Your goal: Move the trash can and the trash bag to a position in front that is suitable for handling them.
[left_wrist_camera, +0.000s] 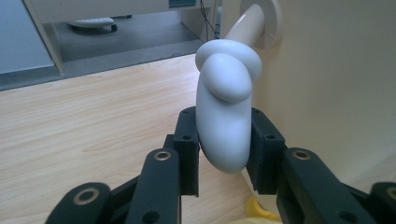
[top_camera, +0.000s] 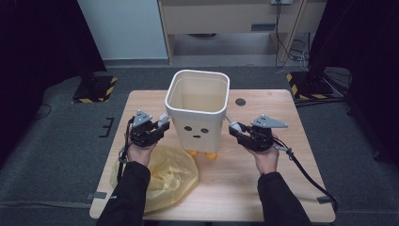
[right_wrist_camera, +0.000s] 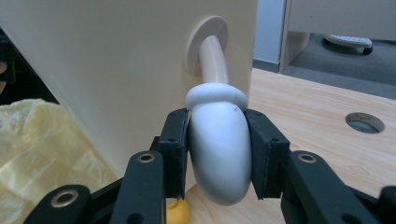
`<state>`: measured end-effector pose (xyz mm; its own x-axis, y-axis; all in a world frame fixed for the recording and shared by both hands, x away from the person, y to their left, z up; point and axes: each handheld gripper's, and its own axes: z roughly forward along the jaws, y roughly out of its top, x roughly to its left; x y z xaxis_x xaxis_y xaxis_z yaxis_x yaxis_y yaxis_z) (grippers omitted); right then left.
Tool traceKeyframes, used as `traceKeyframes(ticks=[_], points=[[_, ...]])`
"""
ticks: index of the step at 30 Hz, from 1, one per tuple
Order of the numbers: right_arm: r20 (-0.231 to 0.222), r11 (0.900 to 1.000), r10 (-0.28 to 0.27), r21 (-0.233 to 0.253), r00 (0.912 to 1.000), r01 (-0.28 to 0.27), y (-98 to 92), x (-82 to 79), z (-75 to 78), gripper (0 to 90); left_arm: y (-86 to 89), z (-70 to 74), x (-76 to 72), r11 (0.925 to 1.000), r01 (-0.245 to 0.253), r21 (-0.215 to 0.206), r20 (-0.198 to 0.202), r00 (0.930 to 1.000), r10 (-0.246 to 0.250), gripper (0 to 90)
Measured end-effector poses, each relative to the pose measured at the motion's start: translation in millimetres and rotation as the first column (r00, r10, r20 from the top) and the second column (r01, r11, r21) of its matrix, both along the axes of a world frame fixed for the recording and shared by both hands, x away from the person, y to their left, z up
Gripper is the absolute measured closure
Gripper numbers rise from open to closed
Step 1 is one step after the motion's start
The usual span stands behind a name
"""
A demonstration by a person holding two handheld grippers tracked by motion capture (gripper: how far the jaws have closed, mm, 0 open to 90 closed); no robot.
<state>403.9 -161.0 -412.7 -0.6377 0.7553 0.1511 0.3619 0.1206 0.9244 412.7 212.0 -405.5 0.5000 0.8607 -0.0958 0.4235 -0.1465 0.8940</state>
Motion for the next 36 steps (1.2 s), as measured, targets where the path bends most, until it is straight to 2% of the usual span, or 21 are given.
traceKeyframes(ticks=[9,18,24,25,28,29,32,36], points=[[0.012,1.000,0.001,-0.015,0.9999,-0.001,-27.7,-22.7,1.7,63.0,-20.4,6.7,-17.3,0.9980,0.060,0.019,0.003,0.9982,-0.060,69.1],[0.001,1.000,0.012,-0.007,0.9999,-0.012,-43.3,-46.5,-0.3,63.0,-26.4,11.0,-31.5,0.9934,0.112,0.024,-0.003,0.9937,-0.112,69.1],[-0.001,1.000,0.009,0.016,1.0000,-0.009,-43.1,-45.4,-3.0,61.8,-24.3,9.5,-30.8,0.9929,0.118,0.016,0.008,0.9929,-0.118,68.8],[0.011,1.000,0.007,0.028,0.9999,-0.008,-42.7,-44.1,-3.1,53.2,-24.6,9.6,-30.6,0.9926,0.120,0.020,0.010,0.9927,-0.120,68.7],[0.010,0.999,0.010,0.034,0.9999,-0.010,-43.4,-42.3,-1.2,55.3,-24.6,9.9,-30.3,0.9924,0.121,0.023,0.018,0.9925,-0.121,66.9],[0.015,0.999,0.011,0.032,0.9998,-0.011,-44.2,-39.5,0.2,57.4,-22.2,11.9,-30.6,0.9926,0.121,-0.010,0.039,0.9919,-0.121,65.3],[0.003,0.999,0.022,0.028,0.9998,-0.022,-42.8,-36.1,0.4,61.0,-19.7,15.7,-30.2,0.9932,0.114,-0.020,0.050,0.9923,-0.113,65.7],[0.011,1.000,0.017,0.022,0.9998,-0.017,-41.3,-38.4,-0.1,62.0,-20.3,18.2,-27.1,0.9918,0.126,0.020,0.044,0.9910,-0.127,66.3]])
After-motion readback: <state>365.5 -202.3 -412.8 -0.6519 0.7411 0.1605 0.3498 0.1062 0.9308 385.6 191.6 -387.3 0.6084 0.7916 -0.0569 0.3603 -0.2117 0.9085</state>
